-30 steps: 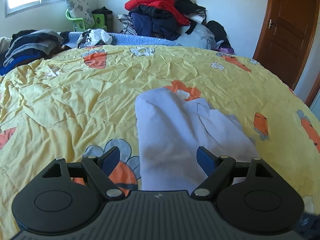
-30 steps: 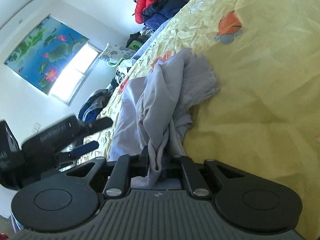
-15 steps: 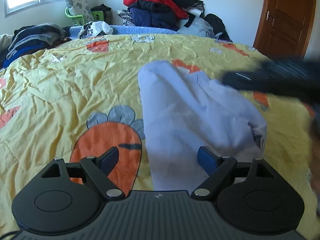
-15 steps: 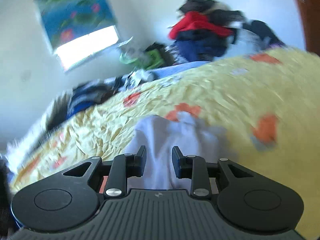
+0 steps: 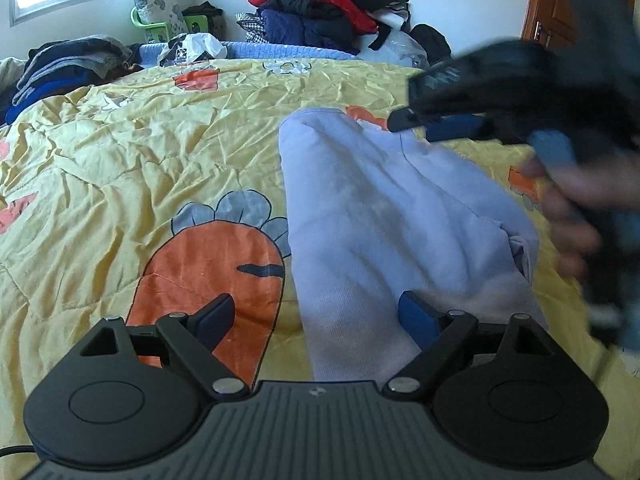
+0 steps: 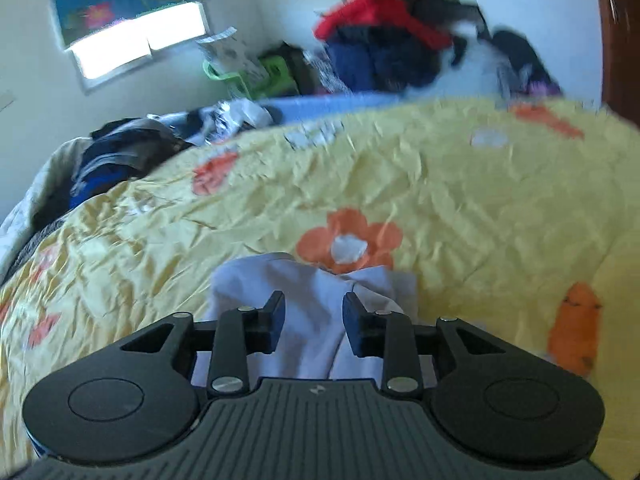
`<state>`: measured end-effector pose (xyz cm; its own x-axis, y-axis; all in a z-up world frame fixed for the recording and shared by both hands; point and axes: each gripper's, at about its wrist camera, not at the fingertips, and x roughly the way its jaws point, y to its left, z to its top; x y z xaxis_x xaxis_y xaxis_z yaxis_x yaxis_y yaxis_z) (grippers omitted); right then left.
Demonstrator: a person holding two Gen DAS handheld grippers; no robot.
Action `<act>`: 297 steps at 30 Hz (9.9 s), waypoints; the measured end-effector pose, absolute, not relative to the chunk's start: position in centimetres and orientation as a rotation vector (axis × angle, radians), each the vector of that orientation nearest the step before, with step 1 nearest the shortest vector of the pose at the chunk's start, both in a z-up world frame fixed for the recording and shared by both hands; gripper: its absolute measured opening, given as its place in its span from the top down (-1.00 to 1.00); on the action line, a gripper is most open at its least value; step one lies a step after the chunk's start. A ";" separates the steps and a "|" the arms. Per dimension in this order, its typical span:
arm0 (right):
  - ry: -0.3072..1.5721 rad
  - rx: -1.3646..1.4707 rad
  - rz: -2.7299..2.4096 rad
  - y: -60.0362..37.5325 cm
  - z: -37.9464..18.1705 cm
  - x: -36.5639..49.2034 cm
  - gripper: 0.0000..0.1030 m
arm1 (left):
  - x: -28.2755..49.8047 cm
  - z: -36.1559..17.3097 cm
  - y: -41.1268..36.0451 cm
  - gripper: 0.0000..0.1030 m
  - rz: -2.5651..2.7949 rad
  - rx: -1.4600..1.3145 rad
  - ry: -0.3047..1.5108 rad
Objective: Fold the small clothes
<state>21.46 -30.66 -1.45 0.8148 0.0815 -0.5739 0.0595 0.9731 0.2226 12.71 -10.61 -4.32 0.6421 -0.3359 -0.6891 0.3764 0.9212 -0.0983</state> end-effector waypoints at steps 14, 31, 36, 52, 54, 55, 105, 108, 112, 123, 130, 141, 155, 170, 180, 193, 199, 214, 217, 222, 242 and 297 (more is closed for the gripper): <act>0.491 0.230 -0.037 -32.1 -0.1 14.2 -0.40 | 13.6 -2.9 -8.5 -0.75 -0.442 -0.022 0.749; 0.679 0.735 0.205 -38.5 -7.3 9.2 -0.33 | 21.6 -5.6 -7.3 -0.93 -0.710 -0.420 0.956; 0.606 0.792 0.167 -38.2 -8.0 12.3 -0.28 | 23.7 -6.5 -7.5 -0.93 -0.750 -0.555 0.951; 0.552 0.637 0.131 -35.0 -6.5 14.9 0.50 | 20.6 -3.3 -7.7 0.54 -0.593 -0.372 0.712; 0.516 0.601 0.148 -34.3 -5.2 14.7 0.50 | 20.4 -1.7 -7.2 0.55 -0.590 -0.346 0.662; 0.495 0.582 0.159 -34.0 -4.4 14.9 0.50 | 20.4 -1.0 -6.9 0.55 -0.584 -0.337 0.641; 0.602 0.247 0.028 -28.3 -4.3 8.5 0.05 | 13.3 -3.5 -6.7 -0.63 -0.264 -0.014 0.745; 0.602 0.242 0.030 -28.0 -4.3 7.9 0.04 | 12.8 -3.4 -6.6 -0.63 -0.266 -0.014 0.746; 0.602 0.244 0.028 -28.1 -4.3 7.4 0.03 | 12.5 -3.4 -6.5 -0.63 -0.266 -0.018 0.748; 0.621 0.245 0.029 -28.6 -5.0 6.8 0.03 | 10.4 -4.5 -5.7 -0.63 -0.278 0.062 0.741; 0.625 0.234 0.060 -27.9 -5.1 8.0 -0.09 | 11.8 -4.9 -5.2 -0.64 -0.244 0.042 0.755; 0.654 0.541 0.130 -31.5 -6.3 11.3 0.44 | 11.9 -5.2 -5.7 -0.74 -0.190 0.073 0.697; 0.617 0.395 0.009 -29.2 -4.7 9.9 0.32 | 11.7 -5.1 -4.4 -0.77 -0.189 0.057 0.734; 0.613 0.152 -0.003 -25.4 -4.2 8.0 -0.29 | 10.5 -5.3 -4.1 -0.82 -0.189 0.044 0.739; 0.639 0.102 -0.021 -23.6 -4.8 5.4 -0.70 | 9.2 -5.3 -3.6 -0.87 -0.198 0.016 0.735; 0.655 0.087 -0.060 -22.7 -5.1 3.5 -0.91 | 7.7 -4.8 -2.8 -0.87 -0.208 0.030 0.760; 0.683 0.089 -0.075 -22.7 -5.1 2.7 -0.94 | 6.3 -4.0 -2.5 -0.87 -0.213 0.071 0.732; 0.662 0.040 -0.101 -22.9 -5.1 2.0 -0.95 | 6.6 -5.3 -0.3 -0.87 -0.167 -0.017 0.743; 0.663 0.048 -0.117 -23.6 -5.3 2.3 -0.95 | 6.5 -5.5 -0.8 -0.87 -0.150 0.043 0.740; 0.671 0.068 -0.104 -23.9 -5.8 2.7 -0.95 | 6.3 -5.7 -1.6 -0.92 -0.132 0.063 0.721; 0.648 0.042 -0.107 -23.4 -7.0 3.3 -1.00 | 5.7 -6.6 -2.0 -1.00 -0.111 0.048 0.674; 0.652 0.035 -0.110 -23.3 -7.2 3.3 -0.99 | 5.7 -6.6 -1.9 -1.00 -0.115 0.043 0.676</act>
